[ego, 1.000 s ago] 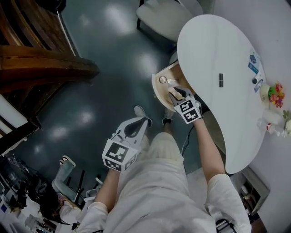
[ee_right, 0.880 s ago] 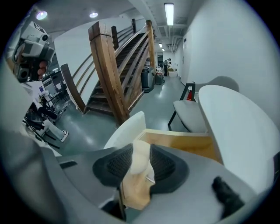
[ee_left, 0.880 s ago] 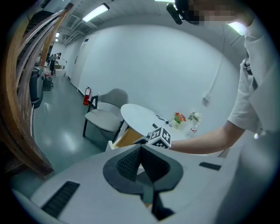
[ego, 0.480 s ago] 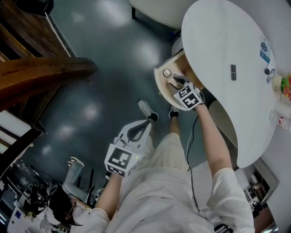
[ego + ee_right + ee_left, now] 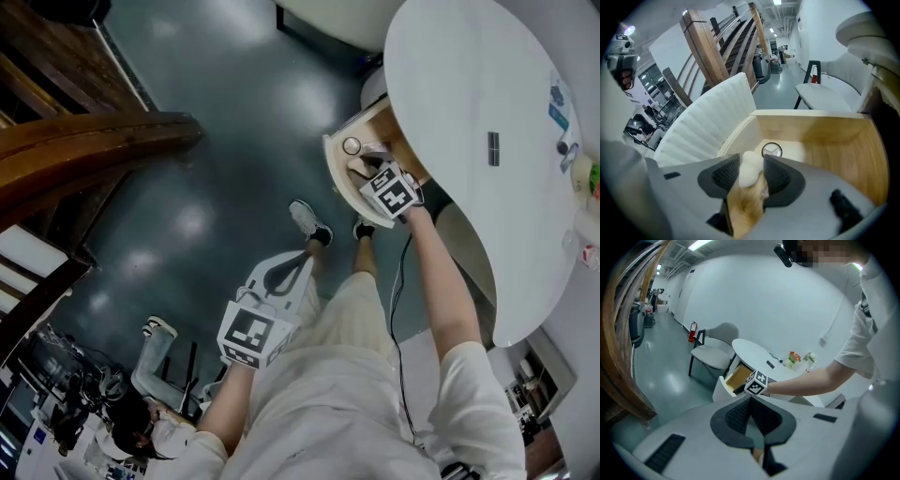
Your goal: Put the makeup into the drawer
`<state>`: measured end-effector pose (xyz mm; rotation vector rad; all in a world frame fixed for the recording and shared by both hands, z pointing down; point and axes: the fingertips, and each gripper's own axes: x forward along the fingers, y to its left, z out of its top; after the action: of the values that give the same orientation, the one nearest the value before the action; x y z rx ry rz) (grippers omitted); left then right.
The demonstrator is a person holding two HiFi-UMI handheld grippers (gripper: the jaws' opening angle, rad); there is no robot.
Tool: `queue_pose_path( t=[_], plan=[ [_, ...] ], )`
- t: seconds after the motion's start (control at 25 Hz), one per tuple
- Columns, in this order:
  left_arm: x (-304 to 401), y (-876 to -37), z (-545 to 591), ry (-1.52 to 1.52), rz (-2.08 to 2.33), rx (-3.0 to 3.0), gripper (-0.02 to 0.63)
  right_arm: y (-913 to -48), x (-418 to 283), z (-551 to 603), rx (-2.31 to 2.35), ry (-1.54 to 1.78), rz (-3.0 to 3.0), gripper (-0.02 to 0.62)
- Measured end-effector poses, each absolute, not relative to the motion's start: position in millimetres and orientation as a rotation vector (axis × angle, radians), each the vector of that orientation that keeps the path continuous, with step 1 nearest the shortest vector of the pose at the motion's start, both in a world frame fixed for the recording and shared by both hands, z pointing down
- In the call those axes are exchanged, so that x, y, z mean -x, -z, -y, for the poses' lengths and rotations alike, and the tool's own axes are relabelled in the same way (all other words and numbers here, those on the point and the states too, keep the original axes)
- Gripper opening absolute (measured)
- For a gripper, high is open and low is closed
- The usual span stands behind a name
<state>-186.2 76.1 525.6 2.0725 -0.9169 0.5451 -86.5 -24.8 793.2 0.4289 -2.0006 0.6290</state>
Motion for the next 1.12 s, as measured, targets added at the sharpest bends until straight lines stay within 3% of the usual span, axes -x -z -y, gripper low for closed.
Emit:
queue_pose_path(
  t=[1.12],
  plan=[
    [155.1,-499.8,-81.2,-0.536,0.956,-2.096,0.008,-741.1,85.1,9.9,-0.406,-0.571,2.091,0.166]
  ],
)
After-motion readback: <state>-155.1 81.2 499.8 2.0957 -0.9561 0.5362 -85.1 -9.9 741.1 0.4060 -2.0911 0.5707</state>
